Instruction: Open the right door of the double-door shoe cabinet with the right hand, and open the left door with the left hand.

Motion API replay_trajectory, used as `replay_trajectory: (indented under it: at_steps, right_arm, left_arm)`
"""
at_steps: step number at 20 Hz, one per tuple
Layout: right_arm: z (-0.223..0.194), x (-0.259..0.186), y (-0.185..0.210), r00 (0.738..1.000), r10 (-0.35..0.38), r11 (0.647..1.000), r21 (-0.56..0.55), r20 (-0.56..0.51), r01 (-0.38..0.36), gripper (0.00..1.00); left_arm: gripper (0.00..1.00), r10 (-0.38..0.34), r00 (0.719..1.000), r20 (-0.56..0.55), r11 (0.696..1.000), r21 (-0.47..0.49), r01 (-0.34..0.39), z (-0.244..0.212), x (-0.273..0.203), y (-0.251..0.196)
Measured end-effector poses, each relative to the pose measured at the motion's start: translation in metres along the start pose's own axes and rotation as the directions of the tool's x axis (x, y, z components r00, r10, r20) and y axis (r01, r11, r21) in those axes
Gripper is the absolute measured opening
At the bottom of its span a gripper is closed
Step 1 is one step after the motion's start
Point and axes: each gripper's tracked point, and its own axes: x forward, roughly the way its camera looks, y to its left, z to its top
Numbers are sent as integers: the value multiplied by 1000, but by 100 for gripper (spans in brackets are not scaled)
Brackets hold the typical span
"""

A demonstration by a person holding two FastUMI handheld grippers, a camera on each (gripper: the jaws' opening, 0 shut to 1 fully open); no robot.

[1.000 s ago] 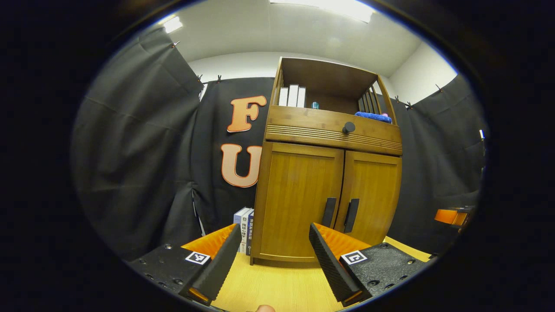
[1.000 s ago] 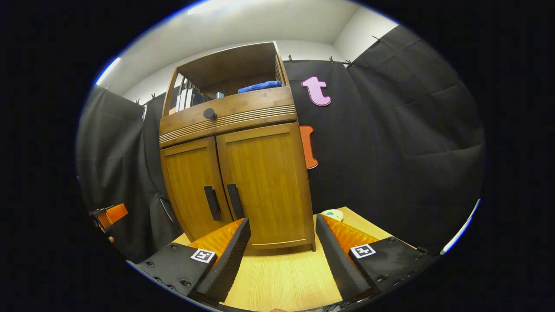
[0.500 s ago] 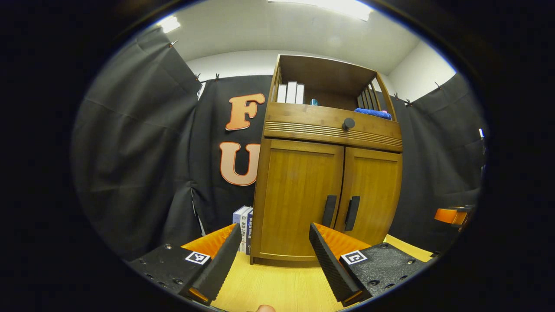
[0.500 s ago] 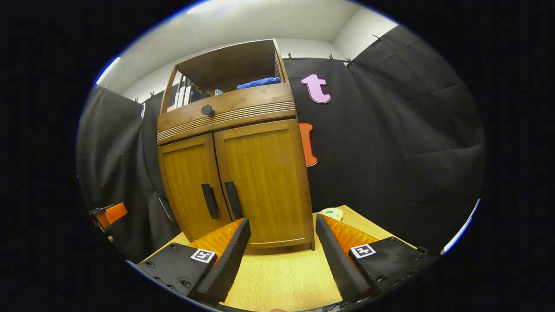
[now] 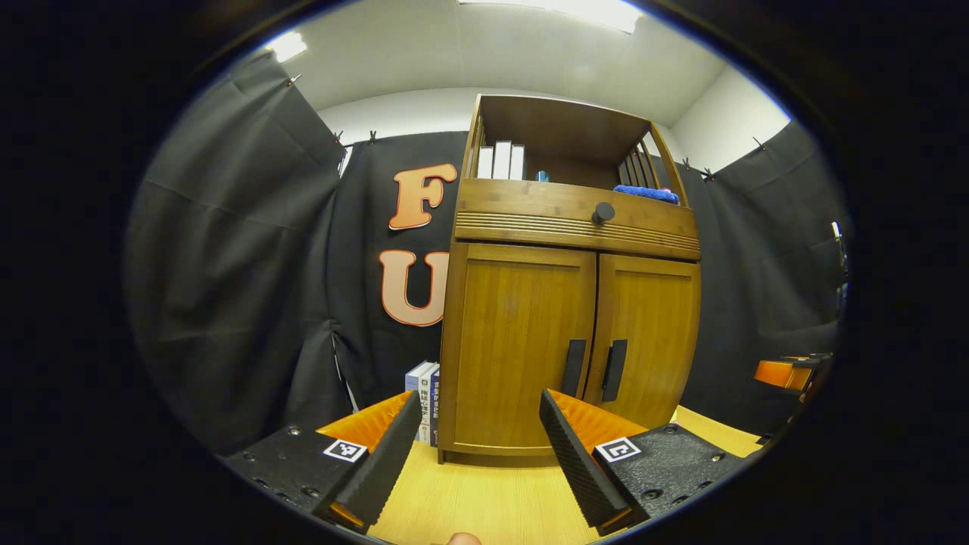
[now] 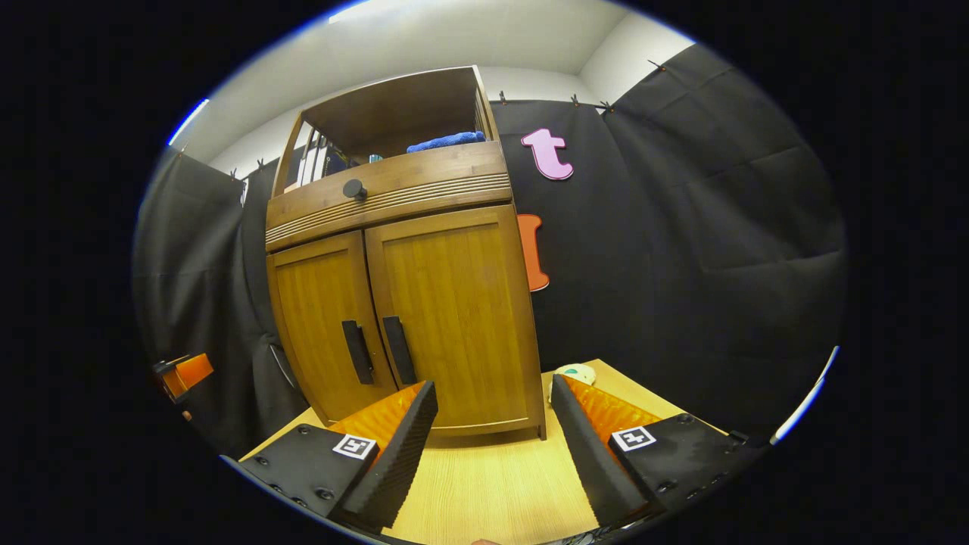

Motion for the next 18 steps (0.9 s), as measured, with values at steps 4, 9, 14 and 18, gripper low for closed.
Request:
replay_trajectory:
  at_steps: [4,9,14,18]
  right_arm:
    - [-13,16,1,1000,-4,1000,-16,-23,3,98]
    - [-27,48,19,999,31,998,-51,-35,-32,98]
    - [-44,81,55,994,88,994,-64,-59,-92,98]
    - [-52,106,89,988,136,988,-69,-72,-141,98]
  left_arm:
    - [92,-1,1000,-7,1000,9,1,-4,6,0]
    - [95,-18,1000,-17,999,31,18,-12,15,-6]
    - [95,-36,999,-22,998,57,37,-19,25,-4]
    - [92,-34,999,-35,997,68,37,-24,31,2]
